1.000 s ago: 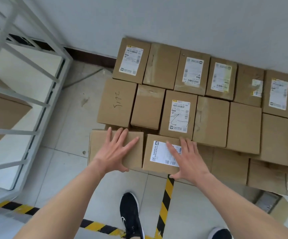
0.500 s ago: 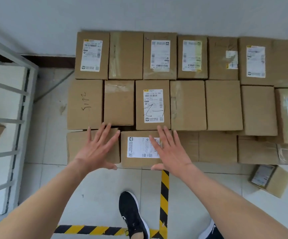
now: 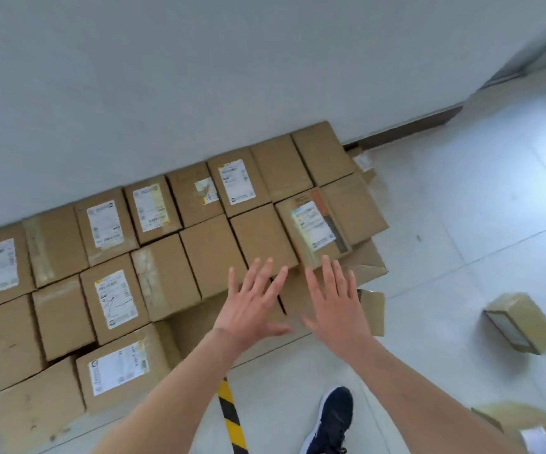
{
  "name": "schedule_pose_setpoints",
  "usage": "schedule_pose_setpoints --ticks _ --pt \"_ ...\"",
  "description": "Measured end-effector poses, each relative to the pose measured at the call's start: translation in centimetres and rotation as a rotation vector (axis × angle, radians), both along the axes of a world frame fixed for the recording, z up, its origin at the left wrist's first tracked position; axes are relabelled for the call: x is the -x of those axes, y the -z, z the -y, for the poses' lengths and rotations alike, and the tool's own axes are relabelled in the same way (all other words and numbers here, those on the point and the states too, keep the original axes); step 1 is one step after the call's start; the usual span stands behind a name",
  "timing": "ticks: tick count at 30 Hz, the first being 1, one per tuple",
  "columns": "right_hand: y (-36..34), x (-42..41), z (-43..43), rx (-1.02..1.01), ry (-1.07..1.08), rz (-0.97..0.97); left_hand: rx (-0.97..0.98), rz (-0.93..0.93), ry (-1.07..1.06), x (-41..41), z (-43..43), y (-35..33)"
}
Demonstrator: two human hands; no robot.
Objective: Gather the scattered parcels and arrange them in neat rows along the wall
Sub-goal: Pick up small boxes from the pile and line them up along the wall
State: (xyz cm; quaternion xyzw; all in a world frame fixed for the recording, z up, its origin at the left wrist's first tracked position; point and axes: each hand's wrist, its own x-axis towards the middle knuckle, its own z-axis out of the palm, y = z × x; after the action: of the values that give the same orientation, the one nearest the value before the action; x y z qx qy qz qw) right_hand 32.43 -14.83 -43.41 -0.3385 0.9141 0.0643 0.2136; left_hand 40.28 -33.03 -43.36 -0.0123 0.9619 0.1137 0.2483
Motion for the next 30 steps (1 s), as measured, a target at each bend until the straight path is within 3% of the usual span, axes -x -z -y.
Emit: schedule_pose_setpoints --ticks 9,16,22,30 --pt "-5.3 13.5 -25.3 -0.082 0.346 -0.039 0.007 0.011 0.167 18.5 -19.1 -4.4" --pt "-3.9 24.4 -31.0 -0.072 0.442 -0.026 -0.004 -0.006 0.196 31.4 -23.6 -2.8" --pt "4.0 31.9 -33.8 -0.094 0.456 0.066 0.055 0.005 0.176 41.8 -24.4 3.4" --pt "20.0 34.1 -38.1 -0.141 0.346 0.263 0.194 0.067 0.048 49.1 -26.3 18.2"
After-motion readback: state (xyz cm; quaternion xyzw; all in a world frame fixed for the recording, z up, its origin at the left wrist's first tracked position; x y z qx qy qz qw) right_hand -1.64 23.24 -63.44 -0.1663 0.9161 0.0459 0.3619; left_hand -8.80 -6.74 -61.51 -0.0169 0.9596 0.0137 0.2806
